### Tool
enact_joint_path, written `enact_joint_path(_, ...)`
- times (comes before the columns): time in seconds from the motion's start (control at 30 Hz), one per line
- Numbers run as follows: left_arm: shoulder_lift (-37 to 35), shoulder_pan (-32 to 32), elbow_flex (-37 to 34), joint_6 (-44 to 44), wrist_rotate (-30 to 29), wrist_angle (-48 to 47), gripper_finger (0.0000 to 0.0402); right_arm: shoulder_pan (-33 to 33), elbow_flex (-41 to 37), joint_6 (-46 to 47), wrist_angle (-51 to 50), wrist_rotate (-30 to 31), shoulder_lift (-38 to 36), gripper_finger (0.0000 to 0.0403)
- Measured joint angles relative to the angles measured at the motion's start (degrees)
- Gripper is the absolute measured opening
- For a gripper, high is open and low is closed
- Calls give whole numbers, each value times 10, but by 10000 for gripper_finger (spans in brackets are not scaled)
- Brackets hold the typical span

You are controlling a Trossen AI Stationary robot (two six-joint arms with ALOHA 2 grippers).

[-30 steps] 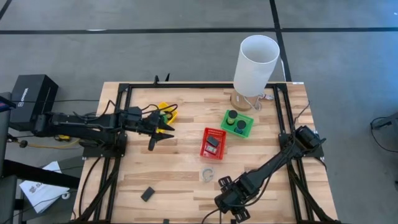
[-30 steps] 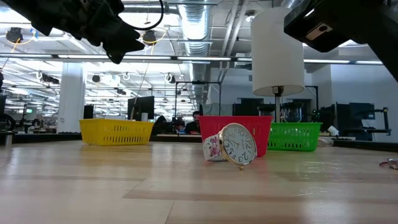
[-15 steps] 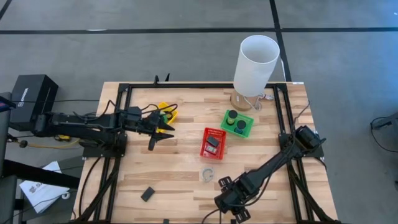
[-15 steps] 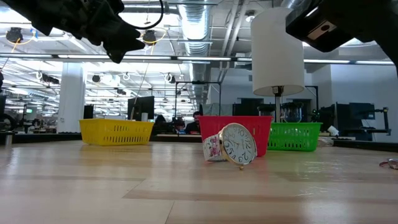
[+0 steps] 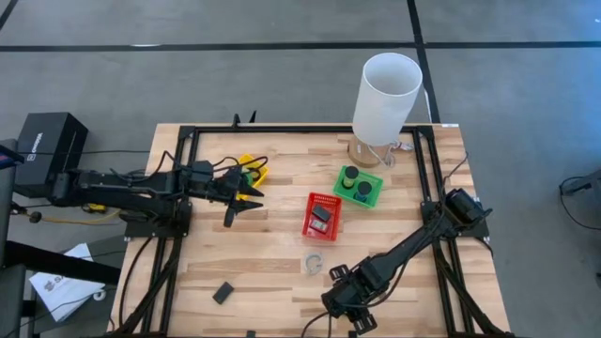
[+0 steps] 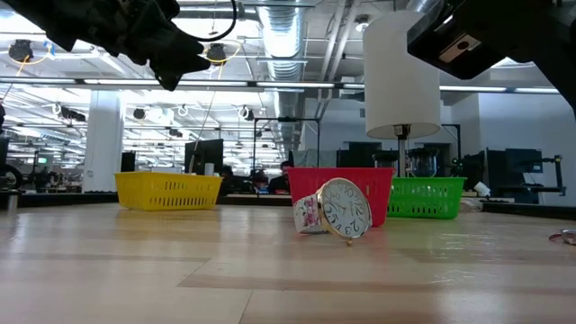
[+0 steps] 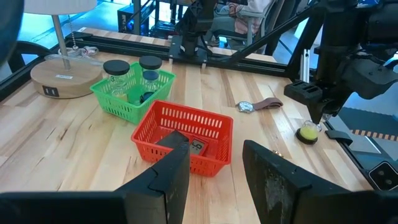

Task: Pick & Place Office items
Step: Put the black hourglass into the green bin

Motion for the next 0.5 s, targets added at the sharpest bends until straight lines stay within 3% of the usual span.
enact_joint_path(0.5,0,0,0,0,0,0,143,-12,24,-9,-85,3,1,195)
